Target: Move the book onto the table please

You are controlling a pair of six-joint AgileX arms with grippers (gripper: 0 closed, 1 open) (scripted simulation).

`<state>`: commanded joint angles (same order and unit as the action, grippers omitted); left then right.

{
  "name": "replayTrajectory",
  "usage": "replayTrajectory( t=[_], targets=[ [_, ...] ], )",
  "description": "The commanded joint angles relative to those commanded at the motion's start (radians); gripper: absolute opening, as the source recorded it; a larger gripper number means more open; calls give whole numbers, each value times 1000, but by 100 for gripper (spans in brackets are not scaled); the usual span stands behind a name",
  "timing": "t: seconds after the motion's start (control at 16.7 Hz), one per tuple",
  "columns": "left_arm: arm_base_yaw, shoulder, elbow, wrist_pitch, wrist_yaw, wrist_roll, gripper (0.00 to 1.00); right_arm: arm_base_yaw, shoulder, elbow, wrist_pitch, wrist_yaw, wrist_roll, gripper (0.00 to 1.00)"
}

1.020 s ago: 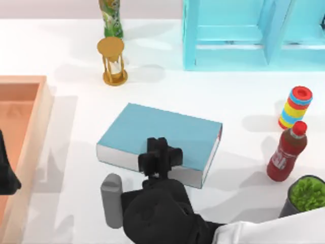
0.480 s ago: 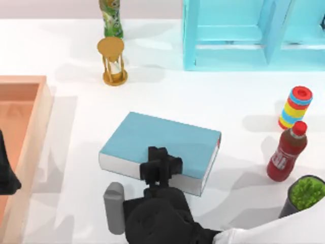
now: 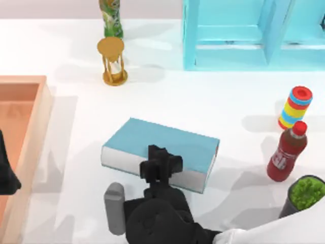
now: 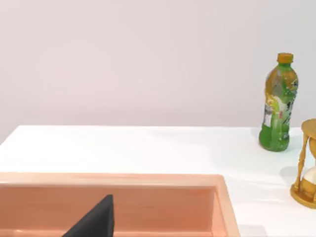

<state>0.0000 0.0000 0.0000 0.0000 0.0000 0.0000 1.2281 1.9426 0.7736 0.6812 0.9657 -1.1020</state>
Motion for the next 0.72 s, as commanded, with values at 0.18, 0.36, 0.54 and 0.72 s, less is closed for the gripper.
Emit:
replayTrajectory(
  t=[0.18, 0.36, 0.54, 0.72],
  targets=[
    [0, 0, 0, 0, 0, 0, 100, 0, 0, 0, 0, 0, 0, 90],
    [0, 0, 0, 0, 0, 0, 100, 0, 0, 0, 0, 0, 0, 100],
    [0, 0, 0, 0, 0, 0, 100, 0, 0, 0, 0, 0, 0, 100],
    [0, 0, 0, 0, 0, 0, 100, 0, 0, 0, 0, 0, 0, 100]
  ],
)
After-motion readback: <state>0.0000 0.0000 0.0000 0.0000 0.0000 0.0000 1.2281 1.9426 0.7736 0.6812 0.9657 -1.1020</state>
